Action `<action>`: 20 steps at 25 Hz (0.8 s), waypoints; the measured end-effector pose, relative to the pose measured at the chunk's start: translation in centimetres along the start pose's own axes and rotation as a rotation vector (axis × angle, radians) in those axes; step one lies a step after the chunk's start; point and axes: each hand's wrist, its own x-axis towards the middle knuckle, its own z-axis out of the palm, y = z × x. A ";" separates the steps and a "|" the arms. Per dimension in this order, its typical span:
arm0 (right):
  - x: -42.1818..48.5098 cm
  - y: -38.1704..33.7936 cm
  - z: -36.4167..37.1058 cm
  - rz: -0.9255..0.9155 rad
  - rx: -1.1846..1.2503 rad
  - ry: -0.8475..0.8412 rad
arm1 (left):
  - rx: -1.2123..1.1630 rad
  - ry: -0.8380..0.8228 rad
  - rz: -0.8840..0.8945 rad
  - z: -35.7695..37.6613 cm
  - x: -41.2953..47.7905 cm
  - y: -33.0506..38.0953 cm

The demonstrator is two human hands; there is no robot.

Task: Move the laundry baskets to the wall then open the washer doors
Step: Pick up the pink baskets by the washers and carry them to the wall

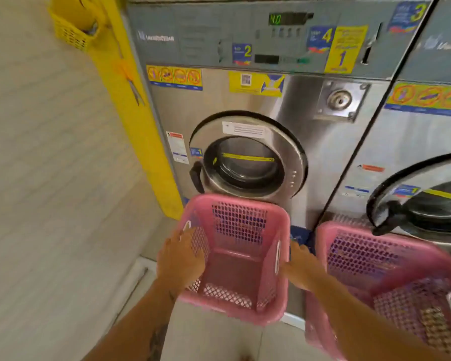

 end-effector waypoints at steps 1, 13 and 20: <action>2.2 -0.2 0.5 0.032 0.015 0.014 | 0.051 -0.024 0.020 0.9 2.2 -0.6; 14.8 1.6 8.6 0.177 0.207 0.364 | 0.083 -0.208 -0.012 13.5 16.4 -10.7; 7.4 -1.3 11.7 0.285 0.280 0.406 | -0.055 -0.085 0.150 11.8 12.1 -16.3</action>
